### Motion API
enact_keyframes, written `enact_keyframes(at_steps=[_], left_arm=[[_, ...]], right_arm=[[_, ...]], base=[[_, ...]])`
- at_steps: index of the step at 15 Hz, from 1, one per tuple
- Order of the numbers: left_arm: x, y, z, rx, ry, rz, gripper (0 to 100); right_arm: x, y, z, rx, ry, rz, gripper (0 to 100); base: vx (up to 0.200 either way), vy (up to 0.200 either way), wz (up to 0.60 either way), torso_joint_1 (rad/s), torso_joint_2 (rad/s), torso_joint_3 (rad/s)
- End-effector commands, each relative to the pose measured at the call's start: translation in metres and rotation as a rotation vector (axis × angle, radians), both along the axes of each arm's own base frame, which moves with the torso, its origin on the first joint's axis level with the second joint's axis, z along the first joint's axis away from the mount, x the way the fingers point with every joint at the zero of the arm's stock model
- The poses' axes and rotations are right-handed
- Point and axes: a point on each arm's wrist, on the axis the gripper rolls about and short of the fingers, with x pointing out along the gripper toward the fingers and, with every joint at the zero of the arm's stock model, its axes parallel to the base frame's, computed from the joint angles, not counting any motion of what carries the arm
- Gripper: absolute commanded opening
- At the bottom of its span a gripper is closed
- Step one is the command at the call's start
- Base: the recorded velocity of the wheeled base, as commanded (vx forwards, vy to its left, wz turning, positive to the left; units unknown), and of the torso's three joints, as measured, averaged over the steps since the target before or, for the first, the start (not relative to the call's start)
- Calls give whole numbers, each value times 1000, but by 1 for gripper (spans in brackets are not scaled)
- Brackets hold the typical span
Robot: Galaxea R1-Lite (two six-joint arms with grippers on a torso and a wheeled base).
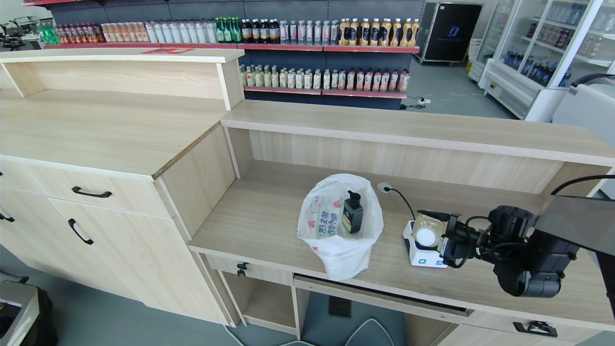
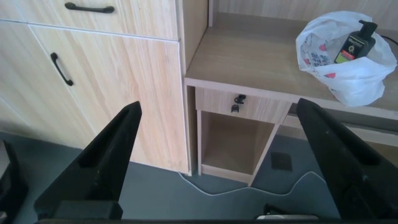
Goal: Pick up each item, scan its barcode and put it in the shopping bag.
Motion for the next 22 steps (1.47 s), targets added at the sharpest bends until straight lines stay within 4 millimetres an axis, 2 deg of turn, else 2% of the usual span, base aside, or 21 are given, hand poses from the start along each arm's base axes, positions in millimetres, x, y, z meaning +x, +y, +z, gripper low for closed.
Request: enact_keyframes(at_steps=[1, 22], left_arm=[[0, 0, 0, 0, -1, 1, 100], [0, 0, 0, 0, -1, 1, 100]], right_arm=[[0, 0, -3, 0, 6, 0, 0], [7, -1, -6, 36, 30, -10, 0]], base=[[0, 0, 0, 0, 0, 0], [0, 0, 0, 0, 0, 0]])
